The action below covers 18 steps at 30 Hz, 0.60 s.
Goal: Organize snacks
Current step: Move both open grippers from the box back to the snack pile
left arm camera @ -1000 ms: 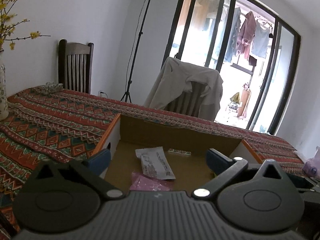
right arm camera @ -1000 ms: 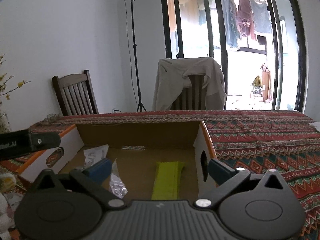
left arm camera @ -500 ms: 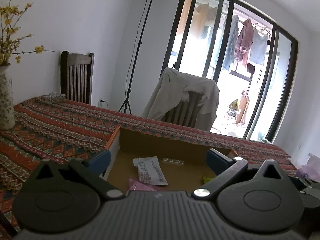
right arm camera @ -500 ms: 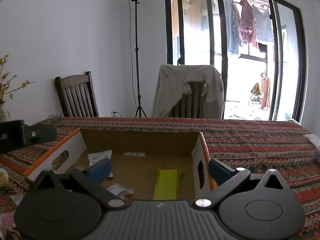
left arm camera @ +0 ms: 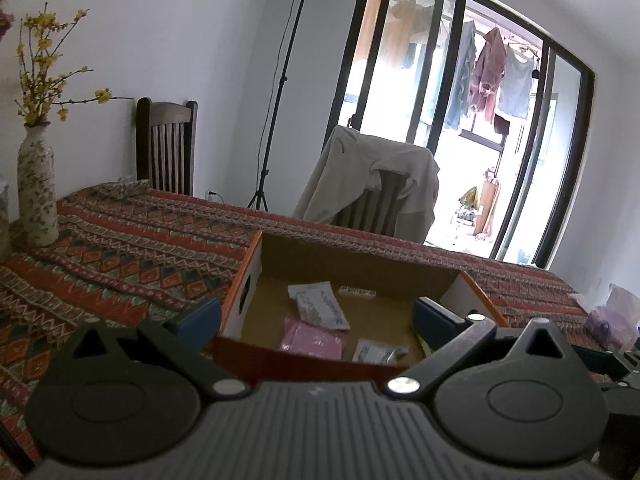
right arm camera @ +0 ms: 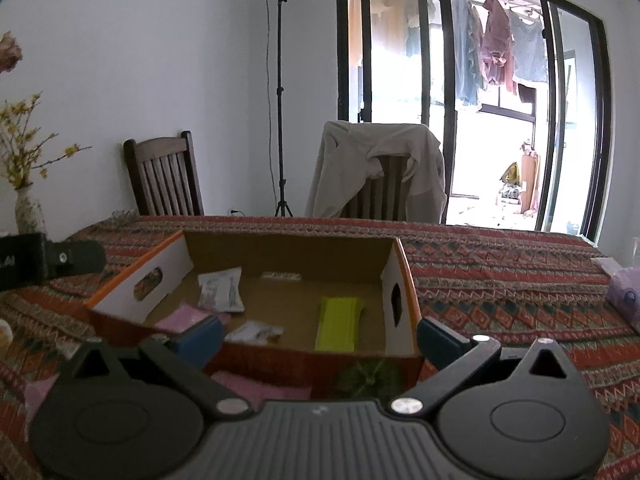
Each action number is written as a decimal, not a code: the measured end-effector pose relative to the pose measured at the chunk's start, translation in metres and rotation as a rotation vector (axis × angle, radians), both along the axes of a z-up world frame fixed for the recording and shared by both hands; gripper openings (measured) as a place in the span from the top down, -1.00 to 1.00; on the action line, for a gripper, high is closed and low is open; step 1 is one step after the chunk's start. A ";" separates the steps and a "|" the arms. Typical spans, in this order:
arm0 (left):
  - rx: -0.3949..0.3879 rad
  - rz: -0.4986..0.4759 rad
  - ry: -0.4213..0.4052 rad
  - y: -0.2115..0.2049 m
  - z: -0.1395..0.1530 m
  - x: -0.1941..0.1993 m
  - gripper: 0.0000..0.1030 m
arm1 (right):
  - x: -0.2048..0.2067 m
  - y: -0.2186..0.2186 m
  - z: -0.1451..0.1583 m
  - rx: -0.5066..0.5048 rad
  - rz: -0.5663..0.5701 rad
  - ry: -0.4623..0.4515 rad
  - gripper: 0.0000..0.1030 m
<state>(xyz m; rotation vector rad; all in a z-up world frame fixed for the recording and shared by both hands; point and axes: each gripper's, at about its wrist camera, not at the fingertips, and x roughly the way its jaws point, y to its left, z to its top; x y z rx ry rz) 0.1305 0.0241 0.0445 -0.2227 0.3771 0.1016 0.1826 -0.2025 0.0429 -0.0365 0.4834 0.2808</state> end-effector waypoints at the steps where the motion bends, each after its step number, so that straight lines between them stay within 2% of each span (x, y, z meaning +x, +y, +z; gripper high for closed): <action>1: 0.002 -0.001 0.001 0.001 -0.001 -0.004 -1.00 | -0.004 0.000 -0.001 -0.004 0.002 0.002 -1.00; 18: 0.032 -0.007 0.042 0.019 -0.032 -0.081 -1.00 | -0.075 -0.028 -0.032 0.012 -0.004 0.101 -1.00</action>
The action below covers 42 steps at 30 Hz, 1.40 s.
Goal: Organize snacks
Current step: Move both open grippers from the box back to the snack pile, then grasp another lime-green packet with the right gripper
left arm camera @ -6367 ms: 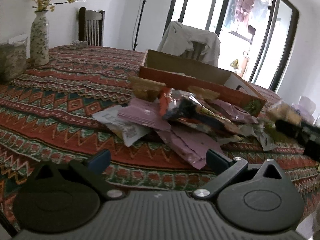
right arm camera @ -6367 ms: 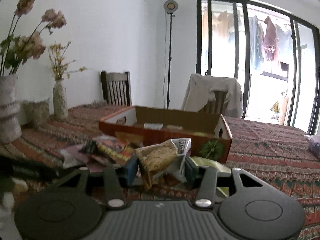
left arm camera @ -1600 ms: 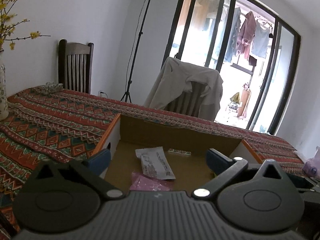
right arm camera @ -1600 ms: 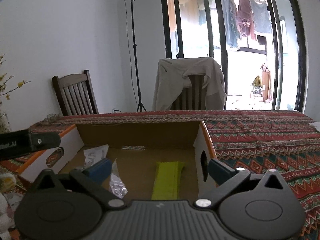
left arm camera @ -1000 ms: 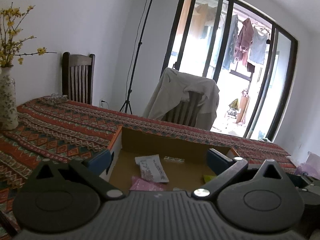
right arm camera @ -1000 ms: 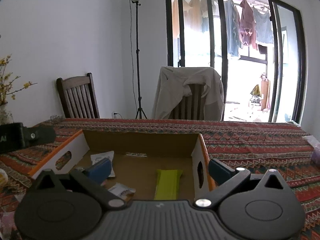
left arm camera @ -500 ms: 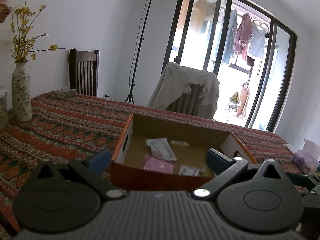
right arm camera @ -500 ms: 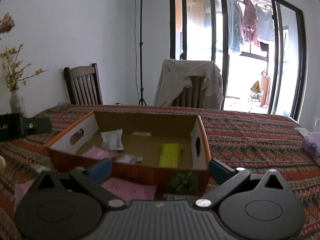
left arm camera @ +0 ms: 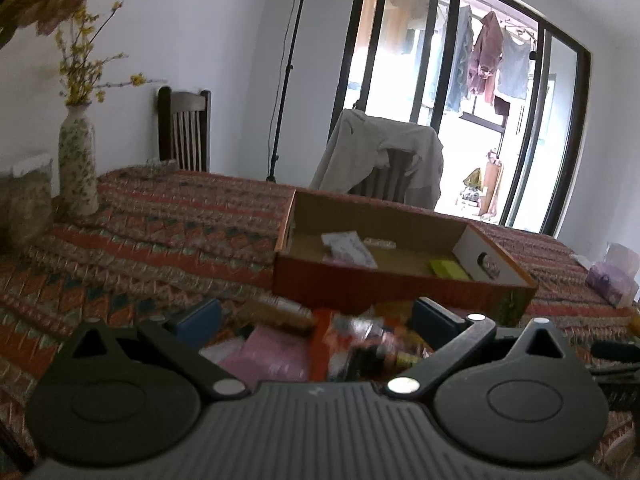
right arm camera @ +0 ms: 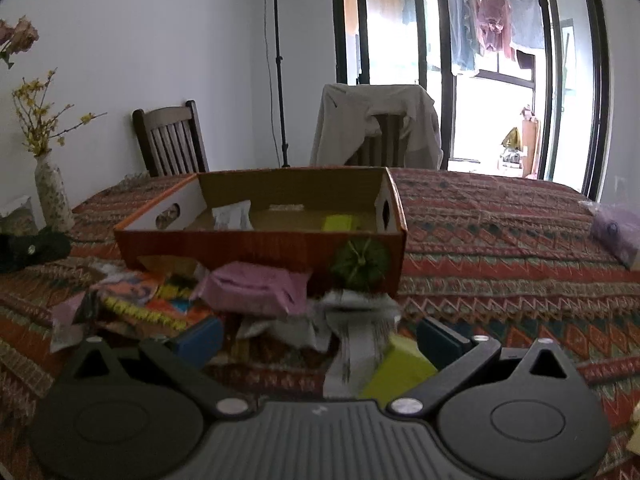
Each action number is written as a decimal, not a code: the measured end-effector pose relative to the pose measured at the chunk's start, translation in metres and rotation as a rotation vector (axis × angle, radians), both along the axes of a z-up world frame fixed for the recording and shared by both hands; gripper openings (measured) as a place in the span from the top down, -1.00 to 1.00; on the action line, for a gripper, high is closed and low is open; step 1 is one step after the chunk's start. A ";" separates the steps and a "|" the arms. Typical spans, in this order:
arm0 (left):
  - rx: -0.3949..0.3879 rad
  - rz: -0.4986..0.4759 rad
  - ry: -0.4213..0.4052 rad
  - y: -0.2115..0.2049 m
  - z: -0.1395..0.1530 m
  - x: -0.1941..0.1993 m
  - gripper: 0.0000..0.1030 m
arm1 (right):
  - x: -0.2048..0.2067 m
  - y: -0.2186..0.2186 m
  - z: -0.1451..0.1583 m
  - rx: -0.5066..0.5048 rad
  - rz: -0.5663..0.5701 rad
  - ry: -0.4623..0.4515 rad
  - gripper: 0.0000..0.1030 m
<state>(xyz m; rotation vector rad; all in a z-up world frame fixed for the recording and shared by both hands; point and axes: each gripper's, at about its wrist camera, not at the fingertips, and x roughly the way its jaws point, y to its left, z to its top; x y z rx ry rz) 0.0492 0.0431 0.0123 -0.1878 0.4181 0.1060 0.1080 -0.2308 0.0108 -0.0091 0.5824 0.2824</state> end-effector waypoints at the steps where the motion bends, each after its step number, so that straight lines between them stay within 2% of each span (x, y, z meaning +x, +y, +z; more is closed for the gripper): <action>1: -0.006 -0.004 0.007 0.002 -0.003 -0.004 -1.00 | -0.003 -0.002 -0.001 0.000 -0.003 0.001 -1.00; 12: -0.023 -0.010 0.015 0.011 -0.013 -0.021 -1.00 | -0.011 -0.012 -0.010 -0.004 -0.035 0.045 -1.00; 21: -0.028 -0.020 0.025 0.009 -0.016 -0.020 -1.00 | 0.011 0.003 -0.026 -0.035 -0.105 0.113 -1.00; 28: -0.036 -0.021 0.041 0.010 -0.022 -0.018 -1.00 | 0.023 0.013 -0.049 -0.086 -0.106 0.173 -1.00; 32: -0.038 -0.019 0.053 0.010 -0.025 -0.016 -1.00 | 0.021 0.009 -0.050 -0.079 -0.102 0.161 -0.96; 35: -0.040 -0.018 0.059 0.010 -0.027 -0.015 -1.00 | 0.017 0.005 -0.049 -0.072 -0.073 0.144 -0.80; 37: -0.036 -0.015 0.070 0.008 -0.028 -0.014 -1.00 | 0.014 0.001 -0.048 -0.064 -0.053 0.127 -0.45; 38: -0.036 -0.014 0.073 0.008 -0.028 -0.014 -1.00 | 0.012 0.000 -0.047 -0.062 -0.050 0.120 -0.34; 40: -0.036 -0.014 0.076 0.008 -0.028 -0.014 -1.00 | 0.011 -0.006 -0.045 -0.054 -0.049 0.110 0.08; 42: -0.034 -0.014 0.076 0.007 -0.028 -0.014 -1.00 | 0.010 -0.011 -0.045 -0.046 -0.042 0.104 0.24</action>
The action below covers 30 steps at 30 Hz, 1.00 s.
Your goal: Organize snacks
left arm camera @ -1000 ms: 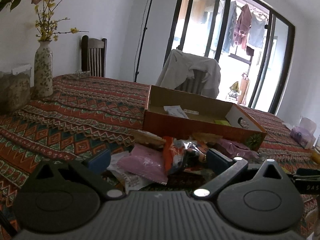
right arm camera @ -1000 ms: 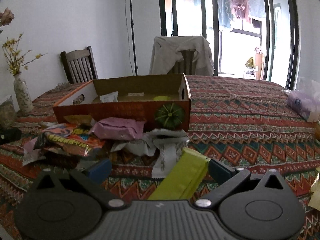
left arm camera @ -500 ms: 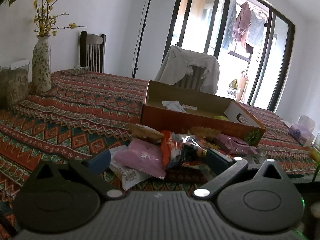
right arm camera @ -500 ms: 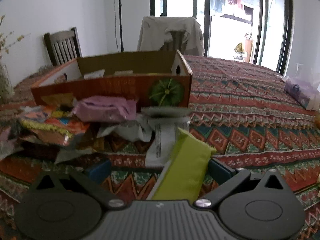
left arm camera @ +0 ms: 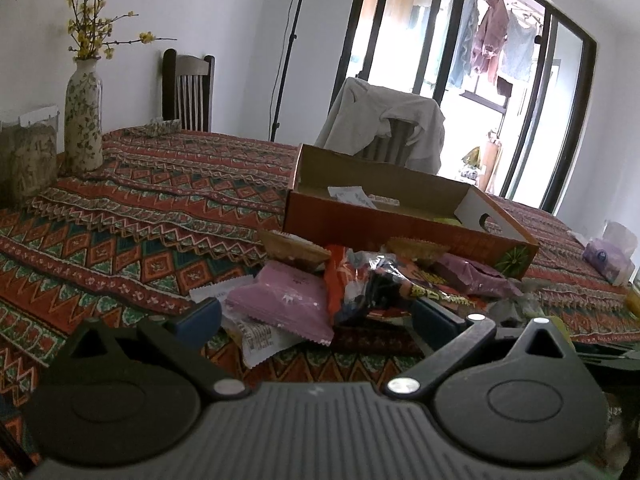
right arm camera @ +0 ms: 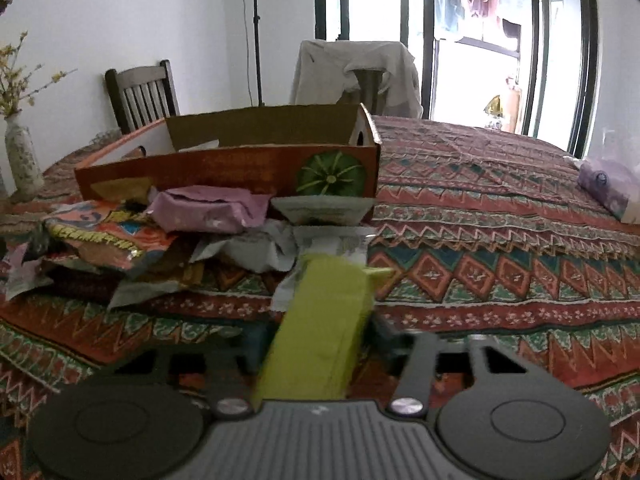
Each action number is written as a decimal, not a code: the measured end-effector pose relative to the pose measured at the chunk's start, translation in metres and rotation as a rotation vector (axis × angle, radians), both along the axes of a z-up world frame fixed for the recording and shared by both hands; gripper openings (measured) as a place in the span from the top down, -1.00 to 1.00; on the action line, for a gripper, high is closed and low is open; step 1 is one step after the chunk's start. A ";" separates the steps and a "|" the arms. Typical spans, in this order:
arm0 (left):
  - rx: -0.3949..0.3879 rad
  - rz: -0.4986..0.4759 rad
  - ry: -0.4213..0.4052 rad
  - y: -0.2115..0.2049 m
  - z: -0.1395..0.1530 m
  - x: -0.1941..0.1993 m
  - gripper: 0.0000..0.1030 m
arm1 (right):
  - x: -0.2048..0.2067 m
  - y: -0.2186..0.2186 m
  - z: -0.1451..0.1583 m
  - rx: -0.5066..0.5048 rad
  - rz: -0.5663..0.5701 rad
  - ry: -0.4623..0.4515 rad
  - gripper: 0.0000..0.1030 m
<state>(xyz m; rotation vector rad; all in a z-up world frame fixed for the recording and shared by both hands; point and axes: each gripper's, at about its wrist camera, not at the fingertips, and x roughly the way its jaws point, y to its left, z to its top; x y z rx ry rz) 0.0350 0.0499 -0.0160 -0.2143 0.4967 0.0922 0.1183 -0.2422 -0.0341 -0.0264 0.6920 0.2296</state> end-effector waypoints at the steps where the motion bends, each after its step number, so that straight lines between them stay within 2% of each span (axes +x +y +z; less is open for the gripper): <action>1: 0.001 0.000 0.000 0.000 0.000 0.000 -1.00 | -0.001 -0.002 0.000 0.000 0.006 -0.005 0.24; 7: 0.001 0.006 0.015 -0.001 -0.001 0.001 -1.00 | -0.006 -0.005 -0.001 0.007 0.012 -0.034 0.26; 13: -0.010 0.016 0.030 0.004 -0.003 0.003 -1.00 | -0.015 -0.010 0.012 0.028 0.001 -0.111 0.27; 17: -0.004 0.012 0.072 0.009 -0.006 0.008 -1.00 | -0.019 -0.012 0.021 0.038 -0.005 -0.148 0.27; 20: 0.034 0.010 0.128 0.010 -0.011 0.015 -1.00 | -0.019 -0.012 0.024 0.043 -0.007 -0.156 0.26; 25: 0.087 0.018 0.131 0.016 -0.013 0.023 -1.00 | -0.019 -0.012 0.022 0.044 -0.007 -0.154 0.26; 30: 0.191 0.021 0.180 0.015 -0.016 0.044 -1.00 | -0.018 -0.014 0.022 0.046 -0.021 -0.156 0.26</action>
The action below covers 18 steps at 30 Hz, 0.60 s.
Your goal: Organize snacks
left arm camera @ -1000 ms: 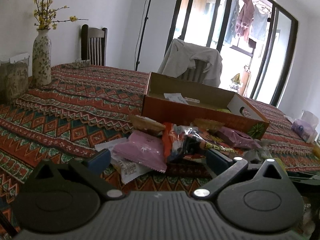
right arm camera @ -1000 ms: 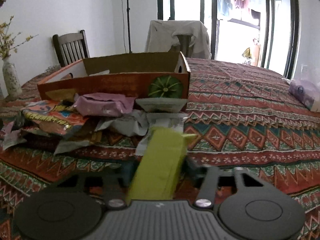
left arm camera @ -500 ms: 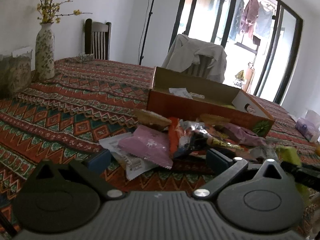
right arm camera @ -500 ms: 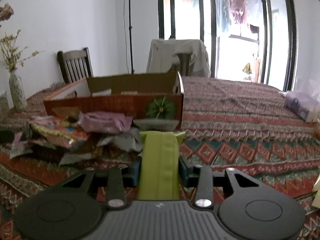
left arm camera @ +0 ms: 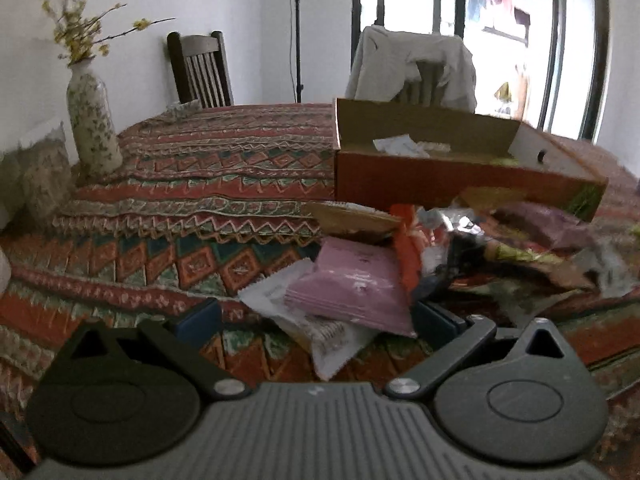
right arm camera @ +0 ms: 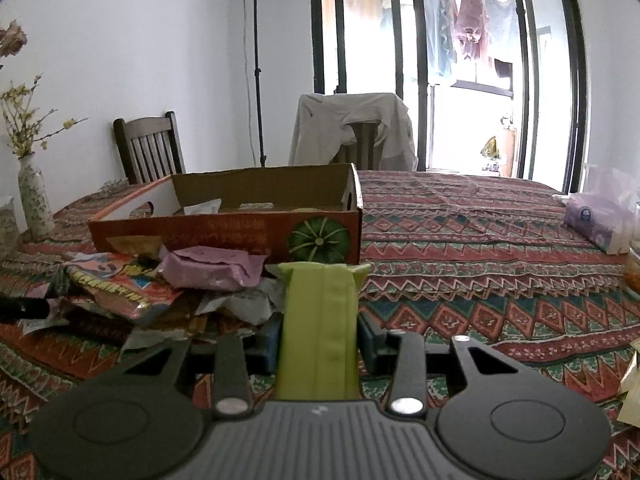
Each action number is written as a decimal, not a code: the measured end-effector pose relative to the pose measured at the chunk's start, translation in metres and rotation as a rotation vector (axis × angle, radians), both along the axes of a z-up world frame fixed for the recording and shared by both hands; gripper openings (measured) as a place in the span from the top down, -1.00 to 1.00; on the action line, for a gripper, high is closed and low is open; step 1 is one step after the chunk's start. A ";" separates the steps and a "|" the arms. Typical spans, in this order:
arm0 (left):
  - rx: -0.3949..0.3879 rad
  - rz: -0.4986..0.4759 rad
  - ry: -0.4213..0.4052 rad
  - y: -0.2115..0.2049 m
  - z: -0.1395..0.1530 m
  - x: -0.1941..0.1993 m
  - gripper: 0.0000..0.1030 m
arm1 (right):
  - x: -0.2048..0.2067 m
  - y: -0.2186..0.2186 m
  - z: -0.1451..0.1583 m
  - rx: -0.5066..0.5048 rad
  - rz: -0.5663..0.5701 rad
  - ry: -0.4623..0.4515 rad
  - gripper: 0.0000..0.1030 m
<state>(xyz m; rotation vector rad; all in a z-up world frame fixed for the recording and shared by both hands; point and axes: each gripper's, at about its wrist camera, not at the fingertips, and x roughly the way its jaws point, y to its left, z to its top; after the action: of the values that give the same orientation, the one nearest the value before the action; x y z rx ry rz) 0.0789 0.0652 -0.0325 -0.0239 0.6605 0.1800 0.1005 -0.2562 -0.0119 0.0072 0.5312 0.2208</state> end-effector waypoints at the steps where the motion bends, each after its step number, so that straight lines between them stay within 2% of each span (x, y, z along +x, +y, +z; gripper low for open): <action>1: 0.001 -0.015 0.003 0.000 -0.001 0.003 -1.00 | 0.000 0.000 -0.001 0.000 -0.004 0.001 0.26; 6: 0.037 -0.068 0.011 -0.007 -0.001 0.020 -1.00 | 0.001 -0.003 -0.002 0.002 -0.016 0.005 0.26; 11: 0.063 -0.075 0.015 -0.015 -0.005 0.036 -0.98 | 0.002 -0.003 -0.003 0.004 -0.016 0.008 0.26; 12: 0.074 -0.077 0.019 -0.017 -0.008 0.039 -0.90 | 0.002 -0.004 -0.003 0.005 -0.016 0.009 0.26; 15: 0.078 -0.088 0.049 -0.020 -0.014 0.044 -0.43 | 0.002 -0.004 -0.003 0.009 -0.015 0.008 0.26; 18: 0.053 -0.082 0.029 -0.016 -0.013 0.039 -0.42 | 0.002 -0.006 -0.003 0.012 -0.015 0.008 0.26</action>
<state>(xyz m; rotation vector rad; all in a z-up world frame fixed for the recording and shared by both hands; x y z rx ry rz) 0.1180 0.0490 -0.0454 0.0569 0.6842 0.1193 0.1027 -0.2618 -0.0149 0.0233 0.5373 0.2095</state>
